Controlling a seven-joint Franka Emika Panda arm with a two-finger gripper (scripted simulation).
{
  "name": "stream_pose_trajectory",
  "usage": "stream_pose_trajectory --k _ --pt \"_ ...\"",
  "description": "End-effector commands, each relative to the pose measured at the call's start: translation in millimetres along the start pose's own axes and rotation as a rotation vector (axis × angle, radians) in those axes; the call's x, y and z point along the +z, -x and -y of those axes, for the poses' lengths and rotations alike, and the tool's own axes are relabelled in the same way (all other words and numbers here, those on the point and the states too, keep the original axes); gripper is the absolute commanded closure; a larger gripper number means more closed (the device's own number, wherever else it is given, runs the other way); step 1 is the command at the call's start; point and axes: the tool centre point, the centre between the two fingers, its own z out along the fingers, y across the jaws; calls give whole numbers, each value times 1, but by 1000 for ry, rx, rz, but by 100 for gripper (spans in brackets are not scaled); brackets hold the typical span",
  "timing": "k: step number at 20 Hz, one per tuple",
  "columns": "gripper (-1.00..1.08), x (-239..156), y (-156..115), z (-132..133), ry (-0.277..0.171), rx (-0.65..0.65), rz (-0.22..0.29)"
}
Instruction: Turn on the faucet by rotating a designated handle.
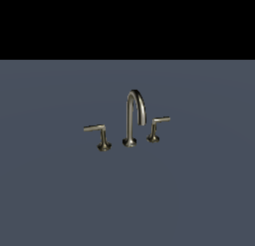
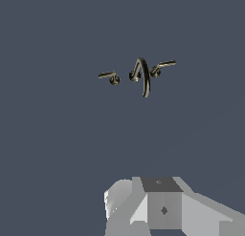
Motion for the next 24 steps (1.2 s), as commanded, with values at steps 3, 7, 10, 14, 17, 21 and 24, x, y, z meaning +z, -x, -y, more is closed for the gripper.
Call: stream_pose_trajectory --k 3,7,10,14,17,21,24 --pt "108 1 -1 0 0 3 0" --pt "108 7 -6 1 0 24 0" --pt "108 16 -13 3 0 53 1" --pt "108 33 -27 5 -1 111 2" --pt "108 49 -40 6 -1 167 2" --pt "108 76 -62 6 -2 256 4" --pt "108 98 -81 5 -2 332 5"
